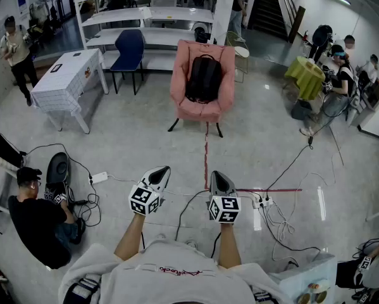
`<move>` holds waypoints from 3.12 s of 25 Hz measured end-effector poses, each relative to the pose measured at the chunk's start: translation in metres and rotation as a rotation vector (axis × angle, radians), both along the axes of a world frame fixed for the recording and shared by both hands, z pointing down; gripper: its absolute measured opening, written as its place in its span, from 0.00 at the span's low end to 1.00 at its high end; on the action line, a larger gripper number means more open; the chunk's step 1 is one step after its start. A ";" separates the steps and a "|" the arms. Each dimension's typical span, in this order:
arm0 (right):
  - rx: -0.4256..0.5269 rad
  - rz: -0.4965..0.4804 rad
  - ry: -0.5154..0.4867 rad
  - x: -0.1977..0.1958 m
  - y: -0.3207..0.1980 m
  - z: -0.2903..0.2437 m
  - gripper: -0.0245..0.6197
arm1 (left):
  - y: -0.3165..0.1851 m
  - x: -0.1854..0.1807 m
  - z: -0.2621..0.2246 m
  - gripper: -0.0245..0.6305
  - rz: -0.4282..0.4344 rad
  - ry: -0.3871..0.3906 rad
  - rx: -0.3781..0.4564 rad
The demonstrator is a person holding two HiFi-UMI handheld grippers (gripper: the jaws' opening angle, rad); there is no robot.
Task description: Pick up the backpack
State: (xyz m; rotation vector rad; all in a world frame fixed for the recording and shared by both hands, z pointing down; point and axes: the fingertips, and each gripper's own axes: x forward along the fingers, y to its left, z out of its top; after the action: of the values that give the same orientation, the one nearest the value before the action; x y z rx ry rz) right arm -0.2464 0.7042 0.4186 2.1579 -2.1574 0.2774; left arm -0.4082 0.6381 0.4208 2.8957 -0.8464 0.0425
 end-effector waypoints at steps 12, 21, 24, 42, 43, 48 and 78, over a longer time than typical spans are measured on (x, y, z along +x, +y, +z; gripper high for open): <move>-0.003 -0.009 -0.010 0.015 0.010 0.002 0.07 | 0.011 0.018 0.002 0.05 -0.001 0.005 -0.009; -0.014 -0.004 -0.009 0.047 0.020 0.006 0.07 | 0.016 0.044 -0.004 0.05 -0.024 0.010 0.002; -0.019 -0.020 -0.016 0.055 0.023 0.008 0.07 | 0.021 0.054 -0.002 0.05 -0.037 0.001 -0.002; -0.007 -0.054 -0.037 0.097 0.012 0.021 0.07 | 0.019 0.100 0.009 0.05 -0.046 -0.026 0.004; -0.010 -0.055 -0.038 0.097 0.009 0.022 0.07 | 0.017 0.101 0.010 0.05 -0.045 -0.027 0.001; -0.022 -0.055 -0.036 0.100 -0.005 0.027 0.07 | 0.002 0.106 0.016 0.05 -0.040 -0.029 -0.009; -0.067 -0.020 0.002 0.129 -0.301 0.026 0.07 | -0.302 0.151 0.015 0.05 0.024 0.015 -0.029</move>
State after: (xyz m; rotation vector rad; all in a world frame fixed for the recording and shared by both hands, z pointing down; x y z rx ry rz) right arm -0.1174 0.4028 0.4450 2.0986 -2.1353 0.3405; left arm -0.2575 0.3360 0.4362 2.8758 -0.8023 0.0350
